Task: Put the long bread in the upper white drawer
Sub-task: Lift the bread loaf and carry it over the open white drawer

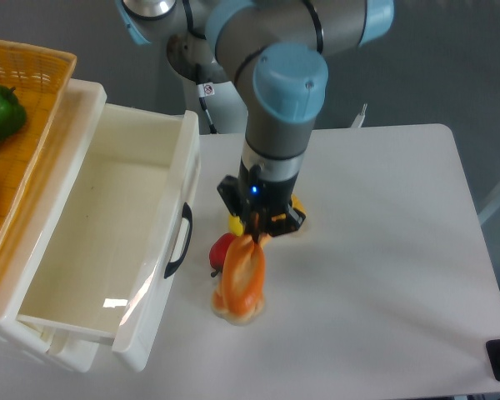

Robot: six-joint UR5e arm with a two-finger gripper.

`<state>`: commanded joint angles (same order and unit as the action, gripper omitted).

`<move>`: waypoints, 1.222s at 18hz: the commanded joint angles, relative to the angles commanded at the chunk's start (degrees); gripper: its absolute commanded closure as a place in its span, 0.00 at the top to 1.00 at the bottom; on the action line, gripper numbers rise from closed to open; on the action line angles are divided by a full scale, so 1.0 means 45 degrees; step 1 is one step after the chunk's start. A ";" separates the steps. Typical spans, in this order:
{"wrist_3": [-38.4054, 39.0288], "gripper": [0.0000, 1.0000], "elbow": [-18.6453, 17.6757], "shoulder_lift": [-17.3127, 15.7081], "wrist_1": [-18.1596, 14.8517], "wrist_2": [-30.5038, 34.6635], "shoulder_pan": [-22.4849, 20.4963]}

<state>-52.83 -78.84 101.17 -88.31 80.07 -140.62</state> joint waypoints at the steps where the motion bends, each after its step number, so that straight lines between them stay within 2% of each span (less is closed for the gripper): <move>1: 0.0214 0.00 0.0000 -0.0273 -0.0236 -0.0019 -0.0097; 4: 0.0879 0.00 -0.0098 -0.0879 -0.0492 -0.0545 -0.0078; 8: 0.1094 0.00 -0.0098 -0.1622 -0.1194 -0.1053 -0.0098; 15: 0.1895 0.00 -0.0078 -0.2658 -0.1507 -0.1543 0.0234; 19: 0.3066 0.00 -0.0137 -0.2465 -0.1119 -0.2108 0.0857; 22: 0.3185 0.00 -0.0215 -0.1860 0.0148 -0.2480 0.1463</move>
<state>-38.50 -79.80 92.80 -87.65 68.91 -134.04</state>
